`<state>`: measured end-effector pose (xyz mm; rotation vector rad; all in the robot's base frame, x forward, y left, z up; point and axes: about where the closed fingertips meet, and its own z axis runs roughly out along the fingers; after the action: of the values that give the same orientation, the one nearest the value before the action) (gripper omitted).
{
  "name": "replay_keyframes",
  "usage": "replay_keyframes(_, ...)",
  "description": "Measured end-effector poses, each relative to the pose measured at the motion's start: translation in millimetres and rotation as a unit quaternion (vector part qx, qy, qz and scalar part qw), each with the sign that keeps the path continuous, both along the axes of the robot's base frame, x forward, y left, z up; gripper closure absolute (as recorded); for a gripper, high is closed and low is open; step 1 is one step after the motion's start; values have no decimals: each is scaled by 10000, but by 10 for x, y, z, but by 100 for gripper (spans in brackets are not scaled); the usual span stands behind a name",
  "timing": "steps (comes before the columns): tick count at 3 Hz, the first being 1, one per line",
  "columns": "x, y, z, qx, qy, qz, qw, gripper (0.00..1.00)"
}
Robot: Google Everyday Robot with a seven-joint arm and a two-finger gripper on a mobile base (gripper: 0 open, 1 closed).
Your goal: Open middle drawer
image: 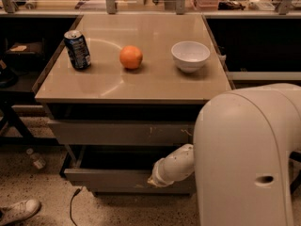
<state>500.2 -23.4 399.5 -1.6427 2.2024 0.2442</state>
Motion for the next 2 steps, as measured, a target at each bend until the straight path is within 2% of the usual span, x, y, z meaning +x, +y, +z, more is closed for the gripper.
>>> replay_keyframes(2,-52,20,49,-15,63,8,10000,100)
